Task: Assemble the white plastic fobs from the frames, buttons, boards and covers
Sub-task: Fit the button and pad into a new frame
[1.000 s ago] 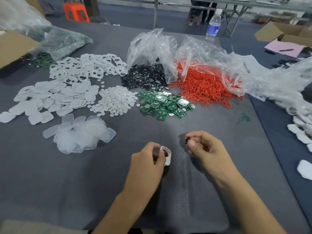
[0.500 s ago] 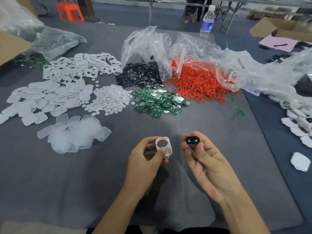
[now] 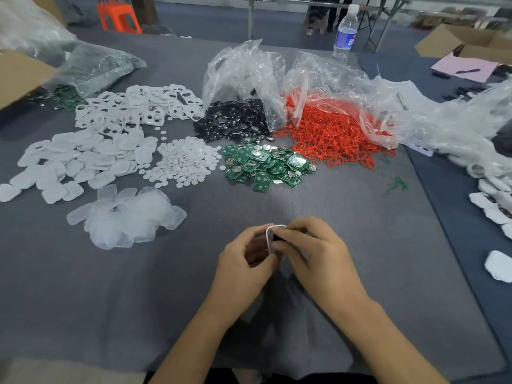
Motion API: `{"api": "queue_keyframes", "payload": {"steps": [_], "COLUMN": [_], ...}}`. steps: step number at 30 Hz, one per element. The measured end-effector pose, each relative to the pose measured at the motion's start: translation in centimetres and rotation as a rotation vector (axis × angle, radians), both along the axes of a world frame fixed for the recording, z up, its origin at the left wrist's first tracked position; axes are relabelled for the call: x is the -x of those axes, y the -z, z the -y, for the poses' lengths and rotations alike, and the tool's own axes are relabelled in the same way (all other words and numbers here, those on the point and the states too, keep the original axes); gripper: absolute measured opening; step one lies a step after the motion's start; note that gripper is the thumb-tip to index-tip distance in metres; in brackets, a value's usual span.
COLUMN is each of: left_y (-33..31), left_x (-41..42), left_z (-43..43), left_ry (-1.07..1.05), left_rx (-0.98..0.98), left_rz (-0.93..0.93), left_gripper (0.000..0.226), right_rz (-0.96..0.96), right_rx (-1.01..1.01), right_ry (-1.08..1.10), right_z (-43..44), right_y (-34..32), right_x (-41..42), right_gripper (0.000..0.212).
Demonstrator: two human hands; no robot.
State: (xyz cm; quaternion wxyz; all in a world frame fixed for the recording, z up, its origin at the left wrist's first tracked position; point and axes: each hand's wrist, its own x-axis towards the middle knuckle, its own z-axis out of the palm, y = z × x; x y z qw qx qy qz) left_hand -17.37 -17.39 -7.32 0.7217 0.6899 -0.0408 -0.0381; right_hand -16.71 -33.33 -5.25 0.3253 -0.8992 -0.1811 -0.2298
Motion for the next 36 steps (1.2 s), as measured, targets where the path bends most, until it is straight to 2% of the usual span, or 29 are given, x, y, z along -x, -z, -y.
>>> {"api": "queue_keyframes", "payload": {"steps": [4,8,12,15,21,26,31,36], "left_y": [-0.2,-0.3,-0.5,-0.5,-0.4,-0.6,-0.7,-0.7], "left_x": [-0.2,-0.2,0.1,0.1,0.0,0.2,0.3,0.4], "left_z": [-0.5,-0.7,-0.8,-0.7,-0.4,-0.6,-0.6,-0.5], "left_ry": [0.065,0.109,0.160,0.144,0.107,0.140,0.105,0.046], "left_rx": [0.052,0.048,0.052,0.064,0.068,0.089,0.095,0.096], "left_rz": [-0.052,-0.065,-0.027,-0.019,-0.033,0.014,0.008,-0.001], "left_gripper": [0.038,0.040,0.040,0.038,0.033,0.034,0.022,0.018], "right_rz": [-0.091,-0.396,-0.649,-0.646,-0.447,-0.839,-0.896,-1.055], "right_rx": [-0.108,-0.425,-0.591,-0.553,-0.466,-0.934,-0.948,-1.056], "right_ry": [0.013,0.069,-0.027,-0.044,0.056,-0.007,-0.054,-0.101], "right_z": [-0.3,-0.8,0.1,0.4,0.3,0.0,-0.3,0.1], "right_y": [0.1,-0.9,-2.3,-2.5,-1.9,-2.0,-2.2,-2.4], "right_x": [-0.4,-0.8,-1.6,-1.7,-1.0,-1.0,-1.0,-1.4], "right_gripper": [0.024,0.039,0.035,0.028,0.022,0.018,0.019,0.022]}}
